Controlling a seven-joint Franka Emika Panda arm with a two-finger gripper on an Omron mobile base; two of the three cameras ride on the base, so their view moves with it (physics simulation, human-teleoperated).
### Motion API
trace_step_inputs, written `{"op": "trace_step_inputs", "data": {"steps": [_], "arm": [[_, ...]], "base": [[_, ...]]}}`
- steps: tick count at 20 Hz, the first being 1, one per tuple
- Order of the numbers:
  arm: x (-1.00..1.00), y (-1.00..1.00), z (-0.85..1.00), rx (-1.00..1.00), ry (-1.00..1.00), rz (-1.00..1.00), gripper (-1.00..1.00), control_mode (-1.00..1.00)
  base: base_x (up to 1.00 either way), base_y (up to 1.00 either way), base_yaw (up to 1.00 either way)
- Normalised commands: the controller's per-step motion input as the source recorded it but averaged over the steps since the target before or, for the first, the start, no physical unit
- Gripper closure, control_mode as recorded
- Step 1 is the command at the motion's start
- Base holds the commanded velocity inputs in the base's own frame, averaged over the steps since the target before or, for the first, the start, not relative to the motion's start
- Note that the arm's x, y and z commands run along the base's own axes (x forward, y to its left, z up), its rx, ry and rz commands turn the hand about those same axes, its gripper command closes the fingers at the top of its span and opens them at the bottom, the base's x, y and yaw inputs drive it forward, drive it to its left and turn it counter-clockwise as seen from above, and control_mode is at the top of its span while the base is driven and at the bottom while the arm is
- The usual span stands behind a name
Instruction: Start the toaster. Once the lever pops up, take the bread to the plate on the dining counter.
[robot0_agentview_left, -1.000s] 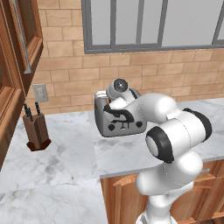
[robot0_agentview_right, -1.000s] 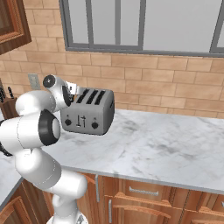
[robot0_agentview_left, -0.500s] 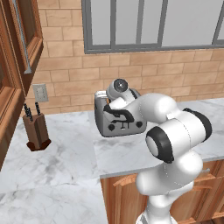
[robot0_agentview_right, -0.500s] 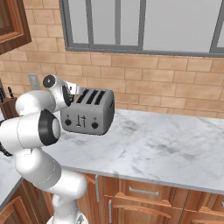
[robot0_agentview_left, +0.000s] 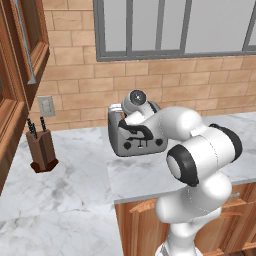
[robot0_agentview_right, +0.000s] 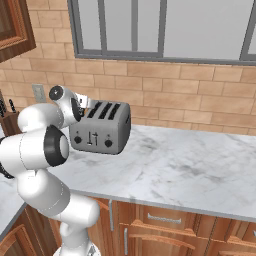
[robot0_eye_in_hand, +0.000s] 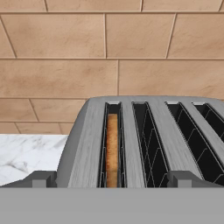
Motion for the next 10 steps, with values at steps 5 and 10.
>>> {"op": "trace_step_inputs", "data": {"steps": [5,10], "arm": [[0.0,0.0,0.0,0.0,0.0,0.0,-1.0,-1.0],[0.0,0.0,0.0,0.0,0.0,0.0,-1.0,-1.0]], "base": [[0.0,0.0,0.0],[0.0,0.0,0.0]]}}
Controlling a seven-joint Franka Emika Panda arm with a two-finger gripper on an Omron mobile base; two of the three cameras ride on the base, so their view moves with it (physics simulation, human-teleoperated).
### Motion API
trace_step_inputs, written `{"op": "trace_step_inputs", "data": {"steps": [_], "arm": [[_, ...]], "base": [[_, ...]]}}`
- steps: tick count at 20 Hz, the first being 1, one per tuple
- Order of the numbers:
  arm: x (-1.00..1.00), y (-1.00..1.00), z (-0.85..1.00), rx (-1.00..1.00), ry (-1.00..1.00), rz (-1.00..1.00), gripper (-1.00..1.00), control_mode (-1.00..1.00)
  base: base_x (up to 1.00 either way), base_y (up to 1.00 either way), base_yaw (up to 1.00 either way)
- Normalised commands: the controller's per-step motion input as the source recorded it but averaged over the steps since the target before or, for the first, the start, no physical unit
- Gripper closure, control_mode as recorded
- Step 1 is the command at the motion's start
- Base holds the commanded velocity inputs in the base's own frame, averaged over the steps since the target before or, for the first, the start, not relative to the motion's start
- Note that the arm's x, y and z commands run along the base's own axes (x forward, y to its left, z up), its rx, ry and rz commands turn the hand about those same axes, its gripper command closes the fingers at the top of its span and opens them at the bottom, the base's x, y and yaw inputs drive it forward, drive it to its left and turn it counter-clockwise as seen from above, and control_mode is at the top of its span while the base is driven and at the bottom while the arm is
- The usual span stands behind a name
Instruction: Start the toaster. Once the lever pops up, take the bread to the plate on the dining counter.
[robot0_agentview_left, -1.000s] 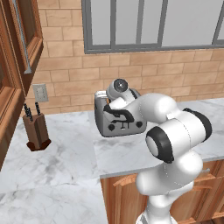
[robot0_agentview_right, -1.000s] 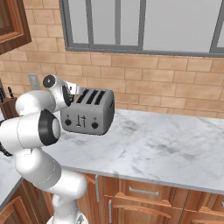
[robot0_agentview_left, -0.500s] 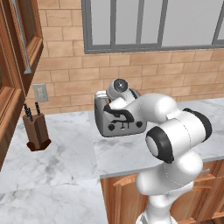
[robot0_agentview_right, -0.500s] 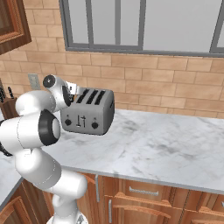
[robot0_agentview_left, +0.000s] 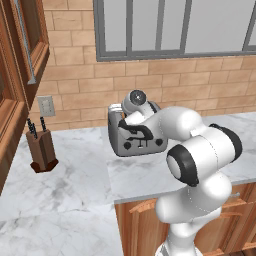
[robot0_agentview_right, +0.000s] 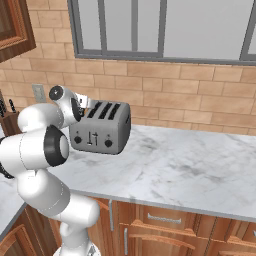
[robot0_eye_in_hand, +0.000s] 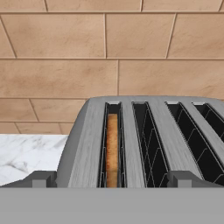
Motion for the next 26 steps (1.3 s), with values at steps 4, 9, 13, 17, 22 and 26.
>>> {"op": "trace_step_inputs", "data": {"steps": [4,9,13,17,22,26], "arm": [[0.0,0.0,0.0,0.0,0.0,0.0,-1.0,-1.0],[0.0,0.0,0.0,0.0,0.0,0.0,-1.0,-1.0],[0.0,0.0,0.0,0.0,0.0,0.0,-1.0,-1.0],[0.0,0.0,0.0,0.0,0.0,0.0,-1.0,-1.0],[0.0,0.0,0.0,0.0,0.0,0.0,-1.0,-1.0],[0.0,0.0,0.0,0.0,0.0,0.0,-1.0,-1.0]], "base": [[0.0,0.0,0.0],[0.0,0.0,0.0],[0.0,0.0,0.0],[0.0,0.0,0.0],[0.0,0.0,0.0],[0.0,0.0,0.0]]}}
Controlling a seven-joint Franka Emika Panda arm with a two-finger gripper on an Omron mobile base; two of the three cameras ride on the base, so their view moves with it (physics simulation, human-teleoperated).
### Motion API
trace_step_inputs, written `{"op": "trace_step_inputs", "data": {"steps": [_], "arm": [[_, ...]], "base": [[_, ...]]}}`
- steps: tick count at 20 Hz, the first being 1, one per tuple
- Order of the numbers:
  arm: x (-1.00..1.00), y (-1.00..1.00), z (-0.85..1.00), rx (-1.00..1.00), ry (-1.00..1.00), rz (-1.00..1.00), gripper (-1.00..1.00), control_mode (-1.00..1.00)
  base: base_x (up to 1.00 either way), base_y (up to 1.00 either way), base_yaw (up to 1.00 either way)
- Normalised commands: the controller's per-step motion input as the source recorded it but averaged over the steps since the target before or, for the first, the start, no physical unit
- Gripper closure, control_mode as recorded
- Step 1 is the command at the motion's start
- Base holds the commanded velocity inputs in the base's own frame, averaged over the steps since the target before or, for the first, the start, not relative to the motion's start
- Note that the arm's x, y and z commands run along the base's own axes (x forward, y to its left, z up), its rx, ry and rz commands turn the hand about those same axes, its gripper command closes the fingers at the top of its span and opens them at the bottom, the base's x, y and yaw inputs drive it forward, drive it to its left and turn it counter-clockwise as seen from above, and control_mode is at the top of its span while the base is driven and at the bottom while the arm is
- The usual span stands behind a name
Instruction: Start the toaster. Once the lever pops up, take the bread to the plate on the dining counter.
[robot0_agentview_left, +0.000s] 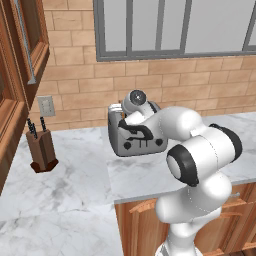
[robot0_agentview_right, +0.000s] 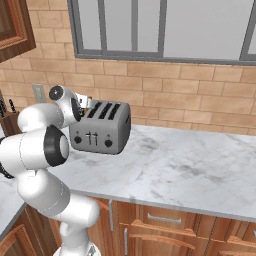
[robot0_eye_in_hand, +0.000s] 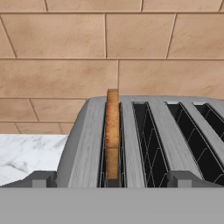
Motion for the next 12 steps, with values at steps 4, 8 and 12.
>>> {"op": "trace_step_inputs", "data": {"steps": [4,8,12], "arm": [[0.0,0.0,0.0,0.0,0.0,0.0,-1.0,-1.0],[0.0,0.0,0.0,0.0,0.0,0.0,-1.0,-1.0],[0.0,0.0,0.0,0.0,0.0,0.0,-1.0,-1.0]], "base": [[0.0,0.0,0.0],[0.0,0.0,0.0],[0.0,0.0,0.0]]}}
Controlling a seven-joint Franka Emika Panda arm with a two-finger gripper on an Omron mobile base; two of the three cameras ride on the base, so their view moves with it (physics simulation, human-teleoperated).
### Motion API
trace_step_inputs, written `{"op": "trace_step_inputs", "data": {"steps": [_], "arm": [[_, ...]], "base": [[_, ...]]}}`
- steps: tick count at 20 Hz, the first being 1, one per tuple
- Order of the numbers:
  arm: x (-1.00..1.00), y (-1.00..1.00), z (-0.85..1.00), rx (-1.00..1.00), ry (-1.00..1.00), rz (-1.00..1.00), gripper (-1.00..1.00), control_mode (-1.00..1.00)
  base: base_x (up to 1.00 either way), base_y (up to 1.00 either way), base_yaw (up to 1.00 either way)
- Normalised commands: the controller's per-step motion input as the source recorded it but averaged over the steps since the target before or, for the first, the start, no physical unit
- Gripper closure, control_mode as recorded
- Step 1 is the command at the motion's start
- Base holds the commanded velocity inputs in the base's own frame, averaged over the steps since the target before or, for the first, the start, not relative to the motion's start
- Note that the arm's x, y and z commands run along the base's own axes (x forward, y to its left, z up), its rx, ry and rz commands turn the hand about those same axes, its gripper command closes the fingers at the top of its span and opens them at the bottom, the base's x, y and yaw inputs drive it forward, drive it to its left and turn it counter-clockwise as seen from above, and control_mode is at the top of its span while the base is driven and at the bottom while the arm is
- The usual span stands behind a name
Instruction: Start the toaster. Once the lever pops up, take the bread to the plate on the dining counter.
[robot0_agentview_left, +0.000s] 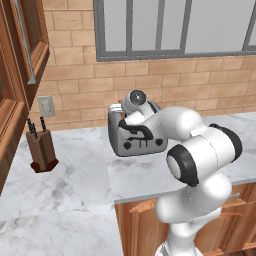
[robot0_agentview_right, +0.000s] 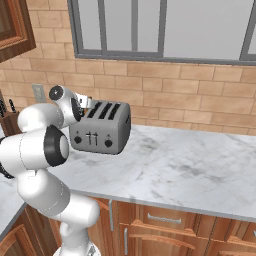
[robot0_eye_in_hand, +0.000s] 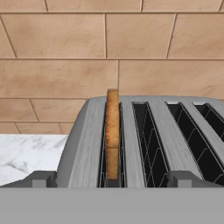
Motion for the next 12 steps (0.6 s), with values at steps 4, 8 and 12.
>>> {"op": "trace_step_inputs", "data": {"steps": [4,8,12], "arm": [[0.0,0.0,0.0,0.0,0.0,0.0,-1.0,-1.0],[0.0,0.0,0.0,0.0,0.0,0.0,-1.0,-1.0],[0.0,0.0,0.0,0.0,0.0,0.0,-1.0,-1.0]], "base": [[0.0,0.0,0.0],[0.0,0.0,0.0],[0.0,0.0,0.0]]}}
